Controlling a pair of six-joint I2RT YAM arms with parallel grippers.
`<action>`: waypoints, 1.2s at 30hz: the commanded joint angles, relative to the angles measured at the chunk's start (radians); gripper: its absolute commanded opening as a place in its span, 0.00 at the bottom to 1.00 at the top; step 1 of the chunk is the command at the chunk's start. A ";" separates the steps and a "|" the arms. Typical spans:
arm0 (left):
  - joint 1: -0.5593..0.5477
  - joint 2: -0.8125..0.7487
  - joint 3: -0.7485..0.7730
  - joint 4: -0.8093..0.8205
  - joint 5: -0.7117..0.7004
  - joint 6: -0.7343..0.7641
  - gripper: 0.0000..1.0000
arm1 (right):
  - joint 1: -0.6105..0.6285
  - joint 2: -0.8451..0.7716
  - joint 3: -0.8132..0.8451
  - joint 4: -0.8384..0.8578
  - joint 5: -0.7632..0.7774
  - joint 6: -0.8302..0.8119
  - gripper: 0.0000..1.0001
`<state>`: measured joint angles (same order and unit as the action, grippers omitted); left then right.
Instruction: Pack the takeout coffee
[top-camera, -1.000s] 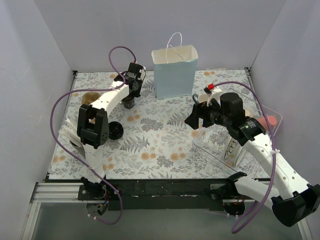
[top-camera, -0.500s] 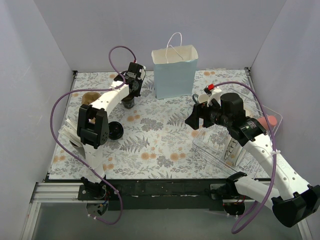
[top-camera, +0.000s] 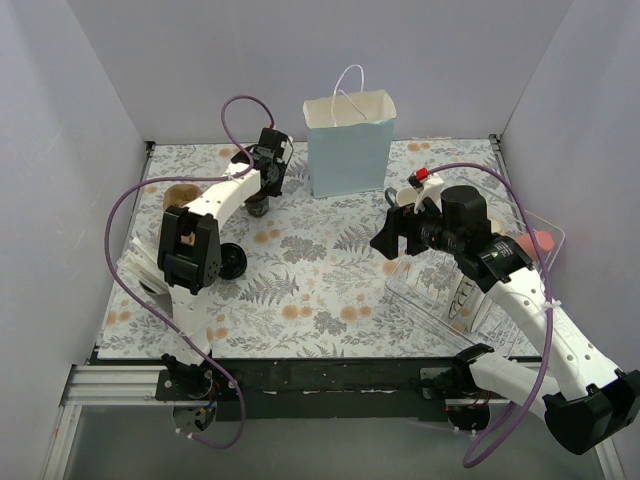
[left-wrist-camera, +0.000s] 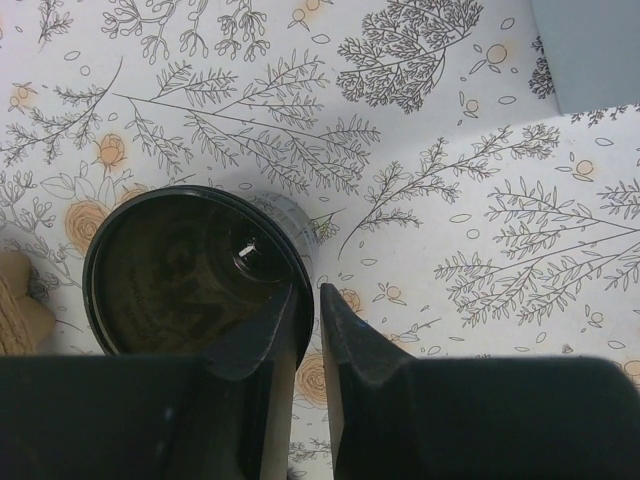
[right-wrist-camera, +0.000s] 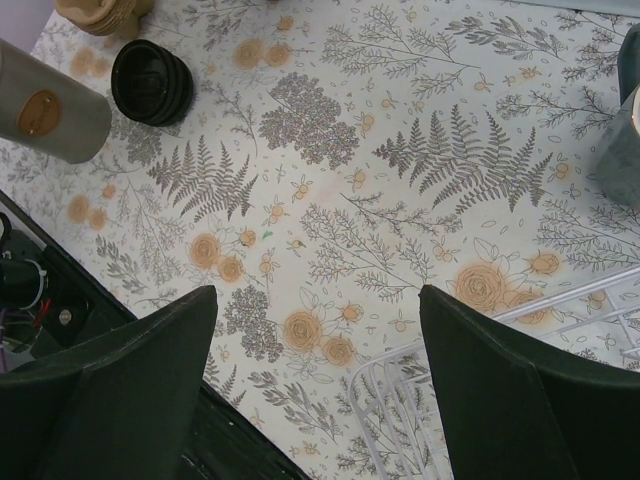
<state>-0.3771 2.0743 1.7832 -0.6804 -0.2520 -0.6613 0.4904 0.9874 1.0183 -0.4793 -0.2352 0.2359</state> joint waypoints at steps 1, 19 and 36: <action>-0.003 -0.013 0.022 0.005 -0.020 0.003 0.13 | -0.006 -0.023 0.042 -0.007 0.004 -0.009 0.90; -0.003 -0.031 0.050 -0.018 -0.030 0.003 0.20 | -0.004 -0.024 0.026 0.001 -0.003 -0.009 0.90; -0.003 -0.033 0.064 -0.021 -0.029 -0.001 0.19 | -0.004 -0.027 0.023 0.004 -0.003 -0.009 0.90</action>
<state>-0.3771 2.0888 1.8076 -0.6998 -0.2661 -0.6621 0.4904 0.9791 1.0183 -0.4988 -0.2348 0.2356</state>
